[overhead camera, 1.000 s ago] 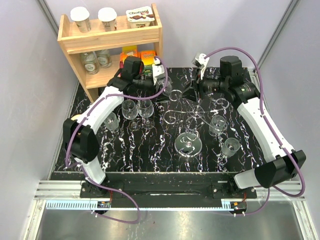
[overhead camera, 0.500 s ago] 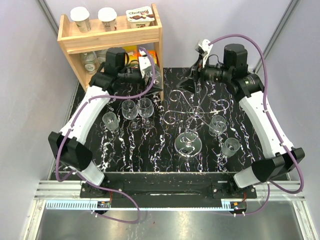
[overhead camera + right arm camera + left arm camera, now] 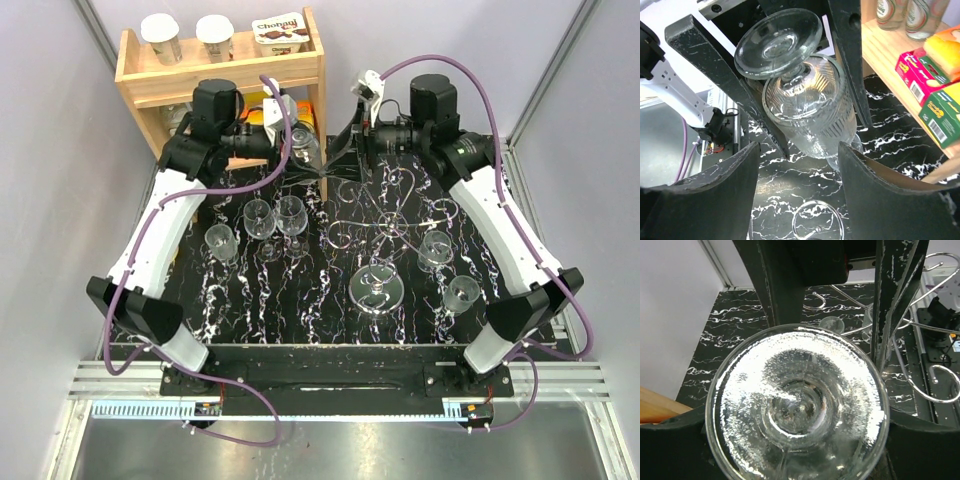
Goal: Place the wine glass upside down on the wine glass rack
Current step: Adjust the wine glass.
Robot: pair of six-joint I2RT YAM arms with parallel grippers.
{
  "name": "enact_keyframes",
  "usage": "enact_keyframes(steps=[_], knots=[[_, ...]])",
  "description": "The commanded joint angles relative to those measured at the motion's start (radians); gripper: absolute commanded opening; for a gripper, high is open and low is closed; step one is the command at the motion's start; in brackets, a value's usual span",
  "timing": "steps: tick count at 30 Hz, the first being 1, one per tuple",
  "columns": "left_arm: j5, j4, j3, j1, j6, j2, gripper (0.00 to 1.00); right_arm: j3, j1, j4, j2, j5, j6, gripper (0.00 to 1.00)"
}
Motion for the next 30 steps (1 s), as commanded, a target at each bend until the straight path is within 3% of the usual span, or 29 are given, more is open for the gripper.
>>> enact_keyframes(steps=[1, 6, 10, 19, 30], knots=[[0.086, 0.038, -0.010, 0.002, -0.044, -0.090, 0.00, 0.065, 0.033, 0.035, -0.013, -0.032, 0.020, 0.69], [0.076, 0.038, -0.050, 0.000, -0.061, -0.127, 0.00, 0.073, 0.053, 0.022, -0.031, -0.033, 0.003, 0.70], [0.061, 0.027, -0.087, 0.000, -0.067, -0.149, 0.00, 0.076, 0.079, 0.002, -0.048, -0.038, -0.018, 0.80], [0.020, 0.007, -0.143, -0.030, -0.077, -0.170, 0.00, 0.105, 0.122, -0.034, -0.051, -0.006, -0.067, 0.81], [0.027, 0.036, -0.165, -0.099, -0.149, -0.167, 0.00, 0.088, 0.162, -0.023, -0.031, 0.005, -0.069, 0.68]])
